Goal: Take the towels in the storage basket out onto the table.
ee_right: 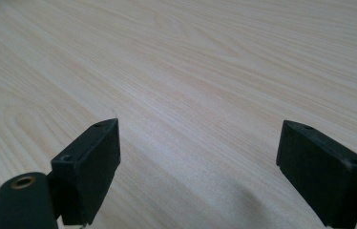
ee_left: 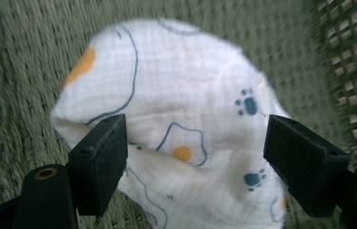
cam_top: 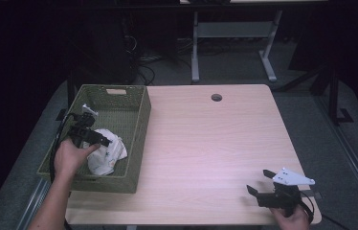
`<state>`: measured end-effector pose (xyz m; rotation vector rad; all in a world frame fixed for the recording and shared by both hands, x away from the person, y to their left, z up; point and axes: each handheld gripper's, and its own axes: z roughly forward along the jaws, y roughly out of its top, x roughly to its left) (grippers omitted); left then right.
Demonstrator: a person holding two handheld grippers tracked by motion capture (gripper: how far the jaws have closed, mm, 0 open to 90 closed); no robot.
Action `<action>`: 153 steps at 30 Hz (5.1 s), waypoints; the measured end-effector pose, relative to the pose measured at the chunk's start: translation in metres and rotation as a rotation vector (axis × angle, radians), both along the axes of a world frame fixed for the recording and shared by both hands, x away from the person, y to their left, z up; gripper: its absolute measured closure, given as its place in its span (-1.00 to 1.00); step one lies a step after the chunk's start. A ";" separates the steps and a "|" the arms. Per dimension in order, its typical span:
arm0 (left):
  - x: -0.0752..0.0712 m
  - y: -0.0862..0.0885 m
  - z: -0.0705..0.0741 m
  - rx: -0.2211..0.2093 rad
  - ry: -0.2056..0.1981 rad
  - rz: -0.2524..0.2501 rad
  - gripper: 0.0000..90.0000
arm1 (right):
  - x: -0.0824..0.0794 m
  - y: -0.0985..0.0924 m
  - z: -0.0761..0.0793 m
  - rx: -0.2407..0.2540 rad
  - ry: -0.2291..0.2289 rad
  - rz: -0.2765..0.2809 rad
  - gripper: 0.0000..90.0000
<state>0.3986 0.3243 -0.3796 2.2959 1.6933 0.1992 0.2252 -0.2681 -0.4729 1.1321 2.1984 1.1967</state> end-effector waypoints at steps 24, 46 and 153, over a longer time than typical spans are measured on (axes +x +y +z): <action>0.015 -0.017 -0.046 0.148 0.192 0.002 -0.34 | -0.001 0.003 0.001 -0.001 -0.008 0.011 -0.68; 0.016 -0.020 -0.027 0.164 0.170 -0.060 0.76 | -0.001 0.003 0.001 -0.002 -0.014 0.016 -0.67; -0.017 -0.069 0.093 -0.769 -0.185 -0.287 0.73 | -0.001 -0.003 0.005 0.015 -0.034 -0.013 -0.68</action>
